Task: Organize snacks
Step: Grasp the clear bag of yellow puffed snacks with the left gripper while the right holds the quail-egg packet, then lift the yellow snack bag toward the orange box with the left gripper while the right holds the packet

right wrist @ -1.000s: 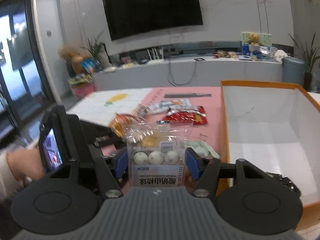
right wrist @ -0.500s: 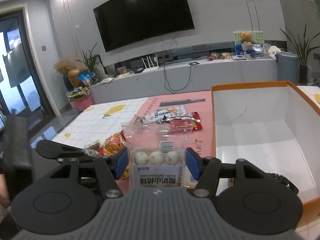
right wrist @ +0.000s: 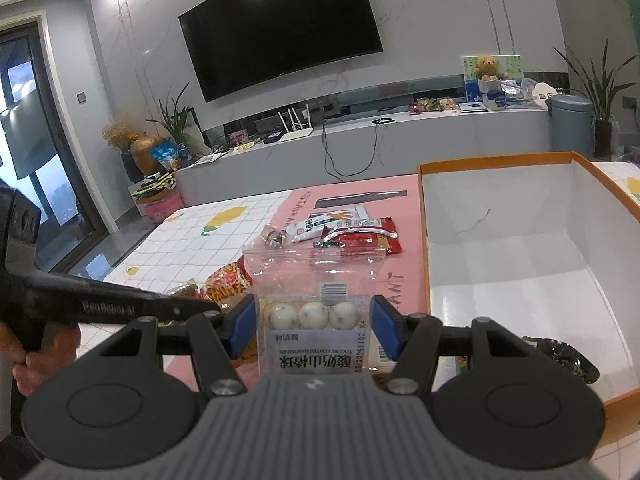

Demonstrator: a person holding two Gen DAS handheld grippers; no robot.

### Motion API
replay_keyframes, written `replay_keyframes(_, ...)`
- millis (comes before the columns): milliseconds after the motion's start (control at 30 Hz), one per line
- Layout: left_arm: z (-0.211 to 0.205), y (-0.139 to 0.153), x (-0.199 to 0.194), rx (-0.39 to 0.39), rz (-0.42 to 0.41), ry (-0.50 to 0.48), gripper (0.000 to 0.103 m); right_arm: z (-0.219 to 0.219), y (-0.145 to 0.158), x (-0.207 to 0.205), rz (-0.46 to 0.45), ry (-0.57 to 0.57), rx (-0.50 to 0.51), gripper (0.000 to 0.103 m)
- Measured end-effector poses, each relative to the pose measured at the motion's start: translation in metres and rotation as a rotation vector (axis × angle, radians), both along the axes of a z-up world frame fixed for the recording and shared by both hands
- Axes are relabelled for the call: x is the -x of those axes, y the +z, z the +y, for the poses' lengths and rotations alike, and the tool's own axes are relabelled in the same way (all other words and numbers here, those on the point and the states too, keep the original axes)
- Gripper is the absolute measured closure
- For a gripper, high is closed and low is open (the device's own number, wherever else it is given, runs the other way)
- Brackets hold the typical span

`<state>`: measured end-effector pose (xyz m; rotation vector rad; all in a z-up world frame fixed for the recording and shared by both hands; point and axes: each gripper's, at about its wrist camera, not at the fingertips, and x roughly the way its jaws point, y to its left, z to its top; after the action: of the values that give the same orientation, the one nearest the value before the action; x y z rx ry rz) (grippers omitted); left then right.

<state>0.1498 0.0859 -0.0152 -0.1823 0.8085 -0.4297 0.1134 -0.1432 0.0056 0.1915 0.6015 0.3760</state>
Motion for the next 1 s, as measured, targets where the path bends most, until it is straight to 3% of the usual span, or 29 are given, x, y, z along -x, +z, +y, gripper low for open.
replay_keyframes(67,0.010,-0.002,-0.003,0.019,0.025,0.036,0.095,0.001,-0.001,-0.001,0.004,0.001,0.002,0.043)
replay_keyframes(167,0.015,-0.006,-0.004,-0.041,0.018,0.078,0.095,0.001,-0.002,-0.002,0.013,0.004,0.005,0.043)
replay_keyframes(467,0.028,-0.004,-0.009,-0.033,0.025,0.094,0.090,0.004,-0.005,-0.005,0.027,0.009,0.021,0.043)
replay_keyframes(500,0.028,-0.004,-0.009,-0.045,0.021,0.100,0.080,0.004,-0.004,-0.007,0.030,0.008,0.023,0.043)
replay_keyframes(533,0.029,-0.005,-0.010,-0.057,0.019,0.097,0.056,0.005,-0.005,-0.008,0.034,0.007,0.024,0.043)
replay_keyframes(567,0.029,-0.005,-0.010,-0.058,0.017,0.083,0.039,0.005,-0.005,-0.008,0.035,0.008,0.026,0.043)
replay_keyframes(600,0.028,-0.004,-0.011,-0.049,0.009,0.059,0.014,0.005,-0.005,-0.008,0.034,0.010,0.028,0.043)
replay_keyframes(633,0.027,-0.002,-0.011,-0.030,-0.020,0.031,0.009,0.005,-0.005,-0.008,0.033,0.011,0.029,0.043)
replay_keyframes(700,0.021,-0.001,-0.014,-0.023,-0.061,-0.007,0.008,0.006,-0.005,-0.006,0.032,0.010,0.028,0.043)
replay_keyframes(767,0.005,-0.005,-0.020,-0.073,-0.046,0.007,0.008,0.007,-0.006,-0.007,0.032,0.006,0.031,0.043)
replay_keyframes(933,-0.041,-0.016,-0.007,-0.265,-0.070,-0.148,0.015,0.005,-0.006,-0.007,0.035,-0.005,0.030,0.043)
replay_keyframes(1000,-0.040,-0.019,-0.002,-0.263,-0.051,-0.218,0.014,0.003,-0.006,-0.007,0.033,-0.007,0.026,0.043)
